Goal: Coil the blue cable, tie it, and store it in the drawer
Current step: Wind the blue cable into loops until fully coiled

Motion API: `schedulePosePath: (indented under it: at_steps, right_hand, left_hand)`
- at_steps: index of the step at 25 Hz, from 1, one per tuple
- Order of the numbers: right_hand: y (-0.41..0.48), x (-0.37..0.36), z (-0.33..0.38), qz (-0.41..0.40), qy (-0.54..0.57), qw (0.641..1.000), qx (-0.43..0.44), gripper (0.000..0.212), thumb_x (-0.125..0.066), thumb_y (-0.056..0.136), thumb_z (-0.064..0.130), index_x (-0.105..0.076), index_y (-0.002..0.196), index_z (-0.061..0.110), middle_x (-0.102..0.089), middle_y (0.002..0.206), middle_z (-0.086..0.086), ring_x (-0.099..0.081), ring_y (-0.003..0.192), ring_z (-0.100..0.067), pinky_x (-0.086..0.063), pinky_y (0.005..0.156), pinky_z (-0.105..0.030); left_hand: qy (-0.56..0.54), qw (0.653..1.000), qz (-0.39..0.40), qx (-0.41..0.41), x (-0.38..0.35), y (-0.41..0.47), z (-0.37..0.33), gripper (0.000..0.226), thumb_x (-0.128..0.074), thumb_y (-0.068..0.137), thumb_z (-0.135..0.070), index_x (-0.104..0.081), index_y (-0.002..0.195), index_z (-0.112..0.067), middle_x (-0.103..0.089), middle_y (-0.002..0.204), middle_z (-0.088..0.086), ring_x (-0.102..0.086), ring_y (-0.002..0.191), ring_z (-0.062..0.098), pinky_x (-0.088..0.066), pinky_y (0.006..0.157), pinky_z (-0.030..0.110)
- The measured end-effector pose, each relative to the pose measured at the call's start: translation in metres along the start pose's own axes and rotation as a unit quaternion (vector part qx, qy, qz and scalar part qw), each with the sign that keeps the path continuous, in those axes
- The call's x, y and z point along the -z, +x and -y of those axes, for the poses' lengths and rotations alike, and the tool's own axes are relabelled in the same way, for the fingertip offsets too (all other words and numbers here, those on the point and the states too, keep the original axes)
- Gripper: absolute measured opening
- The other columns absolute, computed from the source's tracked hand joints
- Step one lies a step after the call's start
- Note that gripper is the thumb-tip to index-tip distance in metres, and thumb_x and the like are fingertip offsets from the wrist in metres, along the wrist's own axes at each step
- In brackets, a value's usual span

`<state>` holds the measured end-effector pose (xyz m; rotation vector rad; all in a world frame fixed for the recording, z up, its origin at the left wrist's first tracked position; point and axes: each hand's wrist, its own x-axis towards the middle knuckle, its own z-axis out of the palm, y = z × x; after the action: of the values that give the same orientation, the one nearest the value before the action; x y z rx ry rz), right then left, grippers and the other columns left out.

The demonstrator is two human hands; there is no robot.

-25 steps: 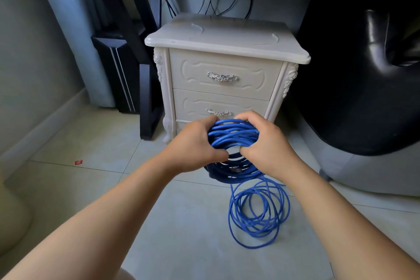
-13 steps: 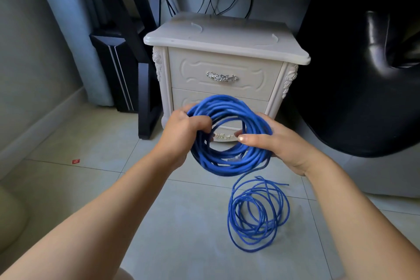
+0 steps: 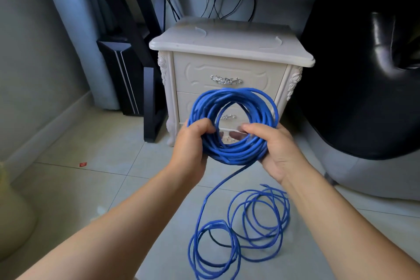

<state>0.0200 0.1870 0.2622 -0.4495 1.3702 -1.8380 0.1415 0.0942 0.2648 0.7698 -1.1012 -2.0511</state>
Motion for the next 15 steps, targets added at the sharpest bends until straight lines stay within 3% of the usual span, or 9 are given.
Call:
schedulePosePath:
  at_steps: [3, 6, 7, 9, 11, 13, 15]
  right_hand:
    - [-0.002, 0.002, 0.008, -0.07, -0.076, 0.993, 0.065, 0.022, -0.062, 0.082, -0.007, -0.057, 0.092, 0.012, -0.056, 0.065, -0.007, -0.062, 0.051, -0.019, -0.056, 0.058, -0.038]
    - [0.0, 0.007, 0.013, -0.095, -0.172, 0.971, 0.133, 0.032, -0.06, 0.077, -0.008, -0.061, 0.088, 0.022, -0.055, 0.059, 0.002, -0.058, 0.048, -0.017, -0.057, 0.065, -0.049]
    - [0.0, 0.01, 0.013, -0.103, -0.221, 0.958, 0.15, 0.036, -0.061, 0.074, -0.005, -0.062, 0.086, 0.029, -0.057, 0.061, 0.006, -0.058, 0.051, -0.018, -0.058, 0.068, -0.048]
    - [-0.001, 0.014, 0.01, -0.104, -0.353, 0.913, 0.176, 0.036, -0.063, 0.07, 0.001, -0.061, 0.085, 0.034, -0.061, 0.068, 0.009, -0.06, 0.062, -0.019, -0.054, 0.069, -0.033]
    - [-0.003, 0.012, 0.004, -0.073, -0.447, 0.871, 0.192, 0.038, -0.066, 0.07, 0.004, -0.059, 0.088, 0.036, -0.066, 0.076, 0.01, -0.062, 0.072, -0.016, -0.049, 0.068, -0.023]
    - [-0.006, 0.007, 0.001, -0.022, -0.49, 0.847, 0.203, 0.044, -0.068, 0.069, 0.007, -0.056, 0.09, 0.043, -0.066, 0.079, 0.015, -0.062, 0.076, -0.011, -0.049, 0.072, -0.026]
    - [-0.007, 0.005, 0.003, 0.021, -0.502, 0.838, 0.213, 0.045, -0.068, 0.068, 0.008, -0.056, 0.09, 0.046, -0.065, 0.079, 0.017, -0.06, 0.076, -0.009, -0.049, 0.072, -0.025]
  left_hand:
    - [0.082, 0.993, 0.073, 0.045, 0.005, 0.0, -0.001, 0.012, -0.057, 0.087, -0.001, -0.065, 0.094, -0.005, -0.067, 0.084, 0.01, -0.067, 0.085, 0.023, -0.054, 0.082, 0.037]
    - [0.15, 0.979, 0.138, 0.02, 0.017, 0.01, -0.01, 0.058, -0.075, 0.075, -0.02, -0.056, 0.13, -0.021, -0.07, 0.114, 0.001, -0.068, 0.105, 0.02, -0.055, 0.091, 0.037]
    - [0.163, 0.976, 0.144, 0.005, 0.021, 0.013, -0.014, 0.075, -0.08, 0.069, -0.026, -0.049, 0.137, -0.03, -0.066, 0.124, -0.003, -0.066, 0.111, 0.016, -0.052, 0.095, 0.037]
    - [0.232, 0.96, 0.147, -0.049, 0.024, 0.016, -0.016, 0.094, -0.085, 0.06, -0.035, -0.041, 0.142, -0.043, -0.055, 0.137, -0.009, -0.056, 0.124, 0.006, -0.045, 0.102, 0.032]
    - [0.364, 0.908, 0.17, -0.117, 0.023, 0.014, -0.014, 0.096, -0.087, 0.064, -0.029, -0.036, 0.144, -0.045, -0.047, 0.143, -0.012, -0.045, 0.128, -0.004, -0.038, 0.102, 0.019]
    - [0.491, 0.83, 0.197, -0.177, 0.019, 0.011, -0.01, 0.091, -0.082, 0.072, -0.015, -0.035, 0.146, -0.038, -0.048, 0.139, -0.01, -0.047, 0.118, -0.008, -0.033, 0.094, 0.003]
    - [0.523, 0.804, 0.208, -0.192, 0.019, 0.01, -0.008, 0.073, -0.076, 0.076, -0.009, -0.047, 0.138, -0.033, -0.059, 0.122, -0.01, -0.058, 0.101, -0.002, -0.041, 0.086, 0.006]
